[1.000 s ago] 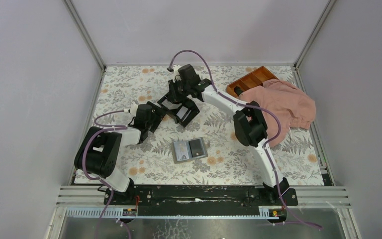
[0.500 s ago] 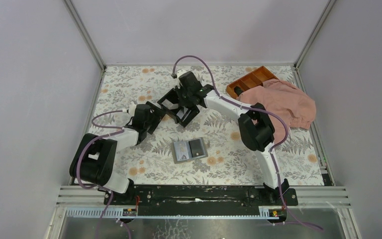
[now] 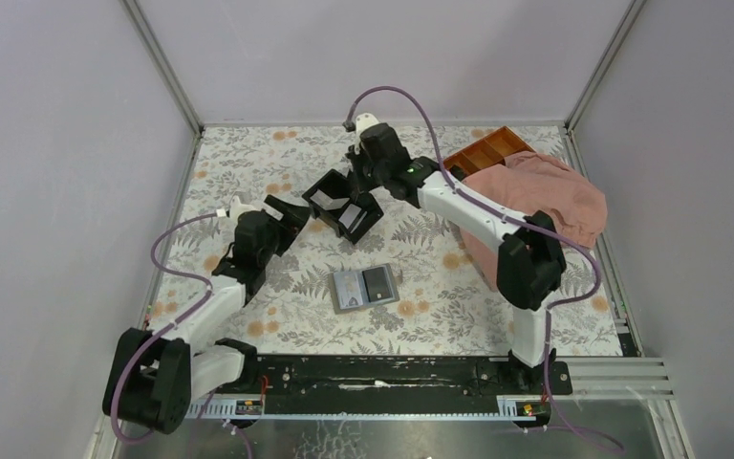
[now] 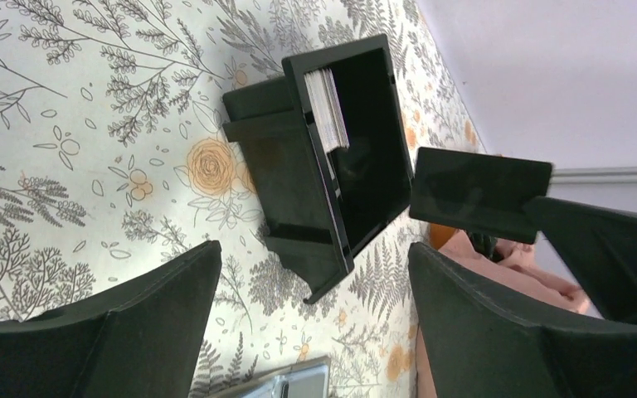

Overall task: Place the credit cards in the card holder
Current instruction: Pick up the credit card from the storage box.

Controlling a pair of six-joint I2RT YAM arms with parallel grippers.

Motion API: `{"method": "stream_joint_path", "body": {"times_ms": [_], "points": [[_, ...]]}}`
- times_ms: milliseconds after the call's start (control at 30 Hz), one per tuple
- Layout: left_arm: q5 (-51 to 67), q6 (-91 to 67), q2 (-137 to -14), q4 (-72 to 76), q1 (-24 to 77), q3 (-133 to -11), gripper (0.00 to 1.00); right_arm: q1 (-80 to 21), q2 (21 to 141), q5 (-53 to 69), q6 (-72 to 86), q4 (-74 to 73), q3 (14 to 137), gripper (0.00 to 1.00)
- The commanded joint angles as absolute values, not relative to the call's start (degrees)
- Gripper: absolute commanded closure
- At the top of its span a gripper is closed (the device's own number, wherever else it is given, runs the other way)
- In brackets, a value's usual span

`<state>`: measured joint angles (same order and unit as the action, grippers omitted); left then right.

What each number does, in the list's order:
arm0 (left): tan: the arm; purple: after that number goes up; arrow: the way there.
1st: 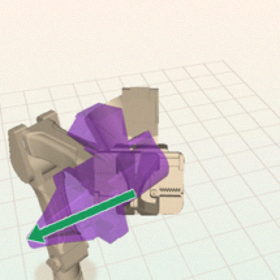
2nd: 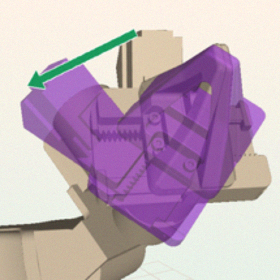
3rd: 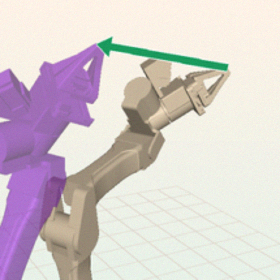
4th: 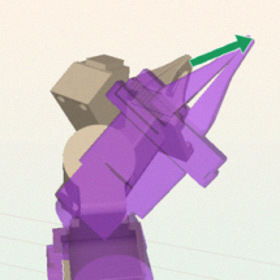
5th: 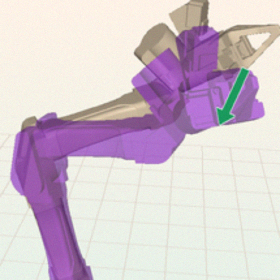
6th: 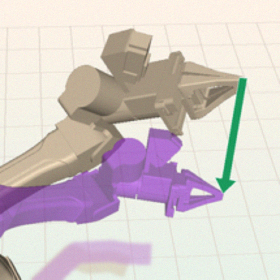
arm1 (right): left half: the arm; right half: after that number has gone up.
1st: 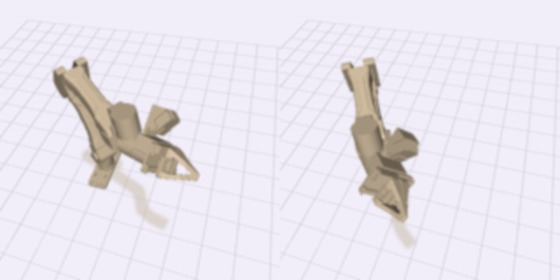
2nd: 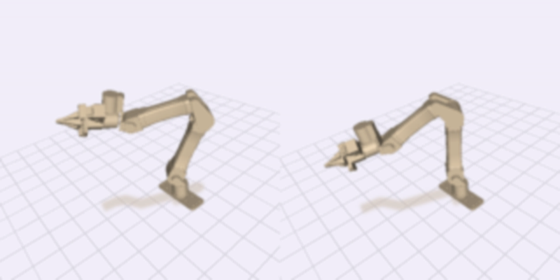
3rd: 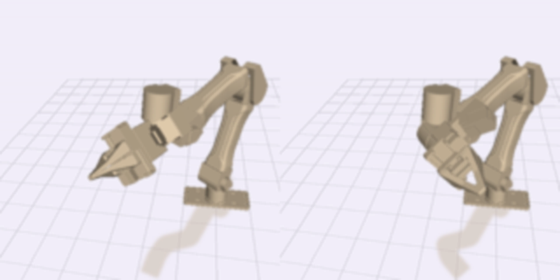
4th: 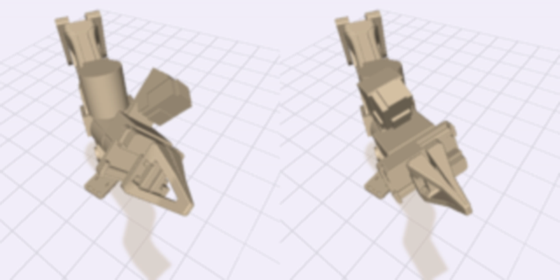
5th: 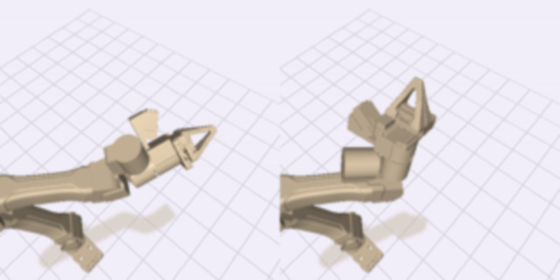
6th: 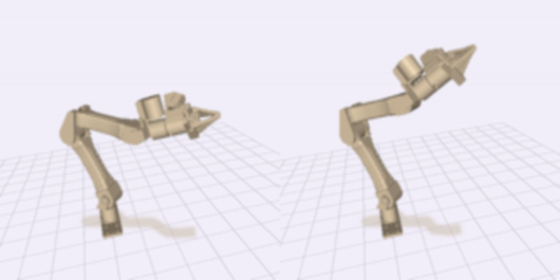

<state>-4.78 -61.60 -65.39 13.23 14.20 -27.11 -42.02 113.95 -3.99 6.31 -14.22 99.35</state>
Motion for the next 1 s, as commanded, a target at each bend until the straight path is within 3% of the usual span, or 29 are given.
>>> {"method": "stream_joint_path", "body": {"times_ms": [0, 267, 400, 667, 967], "points": [[-0.21, -57.96, -59.45, 16.02, 14.62, -24.14, 0.11, -42.6, 104.94, -1.39, 8.75, -10.86, 95.1, 1.0], [6.08, -52.14, -51.75, 18.88, 18.39, -22.36, 0.16, -43.18, 91.26, 4.91, 12.16, -11.25, 82.51, 1.0], [11.44, -47.27, -51.45, 21.21, 22.71, -23.55, 0.21, -43.91, 85.14, 10.05, 13.67, -12.66, 77.11, 1.0], [22.99, -43.56, -51.36, 26.88, 26.01, -21.64, 0.23, -45.0, 72.48, 17.7, 17.39, -15.35, 65.37, 1.0], [31.13, -42.19, -52.76, 31.28, 28.48, -20.25, 0.27, -45.0, 66.89, 25.48, 19.93, -14.78, 56.58, 1.0]]}}
